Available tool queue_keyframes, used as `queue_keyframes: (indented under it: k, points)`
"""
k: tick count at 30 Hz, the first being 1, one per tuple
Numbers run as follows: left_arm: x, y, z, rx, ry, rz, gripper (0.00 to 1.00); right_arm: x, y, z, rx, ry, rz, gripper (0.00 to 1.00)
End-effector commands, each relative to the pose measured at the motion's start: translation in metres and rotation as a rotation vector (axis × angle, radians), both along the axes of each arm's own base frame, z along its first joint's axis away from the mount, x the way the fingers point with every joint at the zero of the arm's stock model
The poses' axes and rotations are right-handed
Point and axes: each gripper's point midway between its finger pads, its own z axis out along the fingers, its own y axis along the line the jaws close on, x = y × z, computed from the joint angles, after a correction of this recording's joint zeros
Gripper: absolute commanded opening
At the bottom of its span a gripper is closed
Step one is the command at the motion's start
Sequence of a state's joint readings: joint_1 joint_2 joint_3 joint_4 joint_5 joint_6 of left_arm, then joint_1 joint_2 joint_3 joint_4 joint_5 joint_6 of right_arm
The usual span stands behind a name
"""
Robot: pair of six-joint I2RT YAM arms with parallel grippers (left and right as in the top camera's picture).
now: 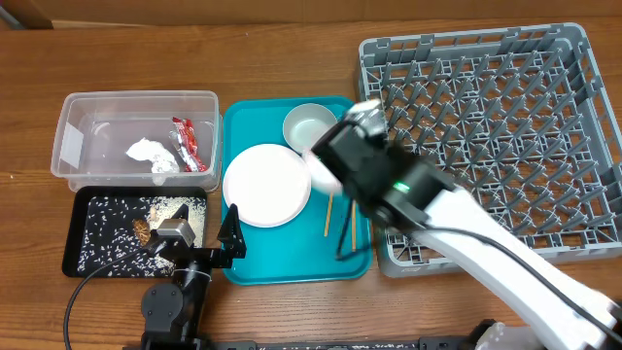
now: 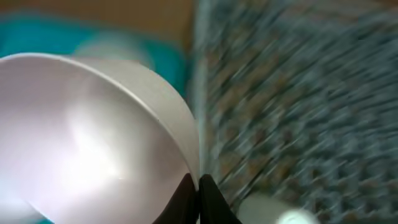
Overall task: Sort waste into correct bins and load items into the dishwasher
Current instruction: 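Grasp the small pink bowl on the teal tray with right gripper, then place the pink bowl in the upper part of the dish rack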
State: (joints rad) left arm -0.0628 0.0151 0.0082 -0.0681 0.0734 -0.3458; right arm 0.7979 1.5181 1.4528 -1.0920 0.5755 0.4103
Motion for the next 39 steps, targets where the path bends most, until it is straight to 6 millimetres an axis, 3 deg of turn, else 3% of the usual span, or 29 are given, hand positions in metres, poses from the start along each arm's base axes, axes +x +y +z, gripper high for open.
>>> queue_keyframes:
  k: [1,4,8,12,19,23,29,39]
  points:
    - [0.000,0.003,-0.001,-0.017,0.001,0.017,1.00,0.028,-0.078,0.101,-0.152,-0.478,-0.355,0.04]
    - [0.000,0.003,-0.001,-0.017,0.001,0.017,1.00,0.039,-0.103,0.120,-0.169,-0.574,-0.476,0.04]
    - [0.000,0.003,-0.001,-0.017,0.001,0.017,1.00,0.054,-0.136,0.111,-0.203,-0.560,-0.581,0.04]
    - [0.000,0.003,-0.001,-0.017,0.001,0.017,1.00,0.076,-0.189,0.081,-0.302,-0.480,-0.717,0.04]
    - [0.000,0.003,-0.001,-0.017,0.001,0.017,1.00,0.093,-0.229,0.036,-0.376,-0.353,-0.792,0.04]
    - [0.000,0.003,-0.001,-0.017,0.001,0.017,1.00,0.100,-0.236,0.013,-0.403,-0.292,-0.796,0.04]
    - [0.000,0.003,-0.001,-0.017,0.001,0.017,1.00,0.103,-0.231,-0.029,-0.462,-0.158,-0.742,0.04]
    - [0.000,0.003,-0.001,-0.017,0.001,0.017,1.00,0.095,-0.231,-0.060,-0.529,-0.046,-0.705,0.04]
